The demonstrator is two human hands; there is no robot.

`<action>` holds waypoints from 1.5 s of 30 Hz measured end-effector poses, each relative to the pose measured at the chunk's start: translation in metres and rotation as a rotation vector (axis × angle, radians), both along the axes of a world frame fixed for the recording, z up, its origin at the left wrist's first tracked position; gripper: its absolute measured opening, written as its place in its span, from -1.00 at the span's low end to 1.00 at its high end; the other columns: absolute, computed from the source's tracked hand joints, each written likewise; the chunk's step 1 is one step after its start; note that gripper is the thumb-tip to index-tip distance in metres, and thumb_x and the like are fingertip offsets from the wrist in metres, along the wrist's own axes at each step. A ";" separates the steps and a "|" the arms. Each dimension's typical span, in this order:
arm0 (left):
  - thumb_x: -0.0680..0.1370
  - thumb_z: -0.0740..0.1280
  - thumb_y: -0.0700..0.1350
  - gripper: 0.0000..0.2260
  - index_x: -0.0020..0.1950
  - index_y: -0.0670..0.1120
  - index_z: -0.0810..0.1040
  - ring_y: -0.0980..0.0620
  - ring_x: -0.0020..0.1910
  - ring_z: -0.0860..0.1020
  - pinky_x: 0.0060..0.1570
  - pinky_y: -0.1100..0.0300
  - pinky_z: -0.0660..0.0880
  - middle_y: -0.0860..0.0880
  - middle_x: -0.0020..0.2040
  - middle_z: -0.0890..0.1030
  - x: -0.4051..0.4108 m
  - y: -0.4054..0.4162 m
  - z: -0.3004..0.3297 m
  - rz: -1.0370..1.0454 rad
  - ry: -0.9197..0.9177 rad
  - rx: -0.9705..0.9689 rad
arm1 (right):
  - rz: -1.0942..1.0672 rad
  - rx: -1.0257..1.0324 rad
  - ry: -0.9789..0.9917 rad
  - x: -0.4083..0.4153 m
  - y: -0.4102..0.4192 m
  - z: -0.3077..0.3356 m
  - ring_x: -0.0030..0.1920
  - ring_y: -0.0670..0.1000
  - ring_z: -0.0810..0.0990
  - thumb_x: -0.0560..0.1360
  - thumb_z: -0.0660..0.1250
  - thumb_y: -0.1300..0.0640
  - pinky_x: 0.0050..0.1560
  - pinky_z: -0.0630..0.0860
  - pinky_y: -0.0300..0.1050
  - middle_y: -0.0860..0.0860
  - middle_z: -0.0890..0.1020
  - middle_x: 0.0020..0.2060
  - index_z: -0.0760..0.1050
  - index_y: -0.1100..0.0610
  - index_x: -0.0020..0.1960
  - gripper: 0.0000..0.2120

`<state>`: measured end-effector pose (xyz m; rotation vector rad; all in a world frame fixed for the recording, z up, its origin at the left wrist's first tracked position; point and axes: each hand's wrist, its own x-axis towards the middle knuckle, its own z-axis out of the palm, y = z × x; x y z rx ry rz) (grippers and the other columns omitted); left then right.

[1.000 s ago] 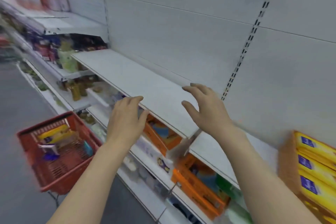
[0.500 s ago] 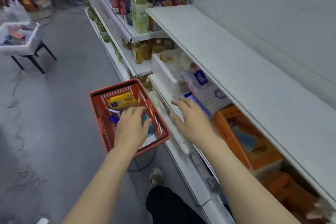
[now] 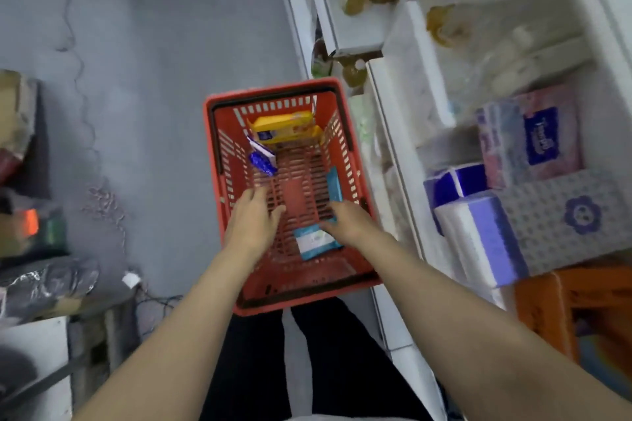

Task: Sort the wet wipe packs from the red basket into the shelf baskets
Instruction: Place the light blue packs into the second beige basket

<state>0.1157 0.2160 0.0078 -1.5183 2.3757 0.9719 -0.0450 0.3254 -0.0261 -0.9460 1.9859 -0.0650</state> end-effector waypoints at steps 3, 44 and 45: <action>0.56 0.34 0.00 -0.59 0.35 -0.15 0.44 -0.23 0.22 0.47 0.25 -0.03 0.41 -0.21 0.22 0.51 -0.002 0.000 -0.040 -0.002 -0.037 0.136 | 0.023 0.076 -0.081 0.007 -0.007 -0.045 0.29 0.20 0.51 0.52 0.42 0.02 0.23 0.47 -0.03 0.16 0.55 0.28 0.47 0.17 0.34 -0.55; 0.64 0.24 -0.10 -0.77 0.29 -0.07 0.45 -0.03 0.06 0.59 0.10 0.02 0.57 -0.04 0.14 0.58 -0.008 -0.014 -0.134 0.878 0.202 0.581 | -0.733 -0.012 0.022 0.024 -0.054 -0.137 0.30 0.13 0.50 0.51 0.44 0.04 0.27 0.47 0.01 0.12 0.51 0.29 0.34 0.18 0.39 -0.47; 0.64 0.24 -0.10 -0.76 0.30 -0.07 0.45 -0.02 0.05 0.59 0.07 0.05 0.57 -0.03 0.13 0.58 -0.007 -0.012 -0.133 0.881 0.205 0.576 | -0.694 0.037 0.033 0.025 -0.056 -0.145 0.31 0.16 0.48 0.48 0.47 0.01 0.30 0.46 0.04 0.14 0.48 0.31 0.32 0.21 0.40 -0.39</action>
